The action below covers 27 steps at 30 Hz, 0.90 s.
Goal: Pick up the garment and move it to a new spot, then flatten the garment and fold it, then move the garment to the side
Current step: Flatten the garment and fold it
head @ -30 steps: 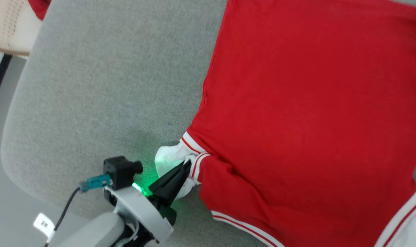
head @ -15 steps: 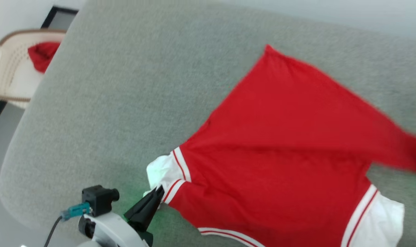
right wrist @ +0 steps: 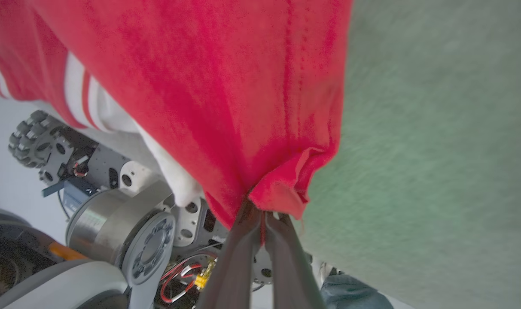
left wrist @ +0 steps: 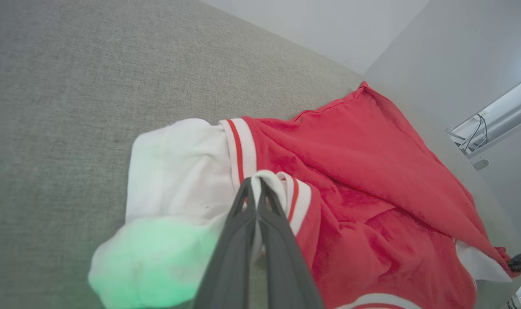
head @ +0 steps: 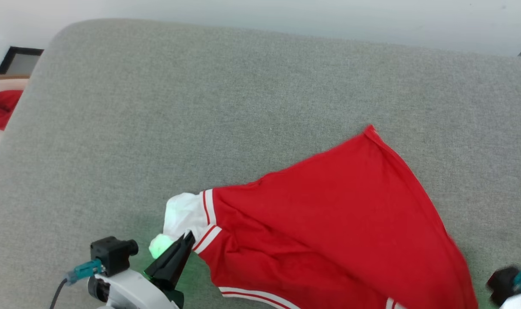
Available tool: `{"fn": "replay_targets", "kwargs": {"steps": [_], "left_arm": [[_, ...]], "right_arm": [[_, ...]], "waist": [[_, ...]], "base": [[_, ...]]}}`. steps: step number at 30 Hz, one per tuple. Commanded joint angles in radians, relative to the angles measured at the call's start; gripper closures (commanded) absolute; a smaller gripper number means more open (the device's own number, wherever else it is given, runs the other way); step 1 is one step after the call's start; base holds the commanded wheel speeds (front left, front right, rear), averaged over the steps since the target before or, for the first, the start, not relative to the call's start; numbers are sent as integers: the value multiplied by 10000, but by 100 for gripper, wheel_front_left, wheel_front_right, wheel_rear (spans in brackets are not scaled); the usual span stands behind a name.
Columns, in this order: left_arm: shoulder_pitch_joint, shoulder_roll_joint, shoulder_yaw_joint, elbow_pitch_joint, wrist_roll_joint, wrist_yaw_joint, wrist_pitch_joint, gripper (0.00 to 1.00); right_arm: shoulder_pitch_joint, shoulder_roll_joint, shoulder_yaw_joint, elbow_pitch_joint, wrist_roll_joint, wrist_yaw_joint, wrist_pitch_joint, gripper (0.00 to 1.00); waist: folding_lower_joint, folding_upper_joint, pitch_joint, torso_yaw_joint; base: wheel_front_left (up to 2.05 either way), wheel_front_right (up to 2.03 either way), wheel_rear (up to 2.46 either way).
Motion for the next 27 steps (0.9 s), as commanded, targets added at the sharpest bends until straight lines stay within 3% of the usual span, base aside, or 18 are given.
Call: {"fn": "replay_targets", "kwargs": {"steps": [1,6,7,8,15,20,24,27], "left_arm": [[-57,-37,-23,-24,97,27,5,100],[-242,-110,-80,52,151,27,7,100],[-259,-123,-79,66,150,27,5,100],[-264,-123,-72,79,152,27,5,100],[-71,-243,95,-59,210,27,5,100],[-39,-454,176,-160,325,27,5,100],[-321,-527,135,-271,376,27,5,100],[-467,-540,106,-296,375,27,5,100]], "right_arm": [[263,151,135,-29,-50,-4,-37,100],[617,771,338,-37,-481,-4,-899,100],[574,830,342,-34,-601,-5,-1139,60],[515,844,359,-84,-693,-5,-1364,0],[281,967,-728,-1401,-758,-5,-2034,0],[-1039,802,-1542,-2480,-796,-5,-1968,0],[-3167,246,-679,-1937,-1307,-5,-2331,0],[-4858,277,427,-719,-1394,-5,-2518,0]], "waist": [[0,-1,70,-32],[0,-1,144,-22],[0,-1,144,-22],[0,-1,146,-23],[0,-1,145,150],[0,-1,251,403],[0,-1,622,604],[0,-1,903,752]], "base": [[0,0,0],[0,0,0],[0,0,0],[0,0,0],[0,0,0],[0,0,0],[0,0,0],[0,0,0]]}}
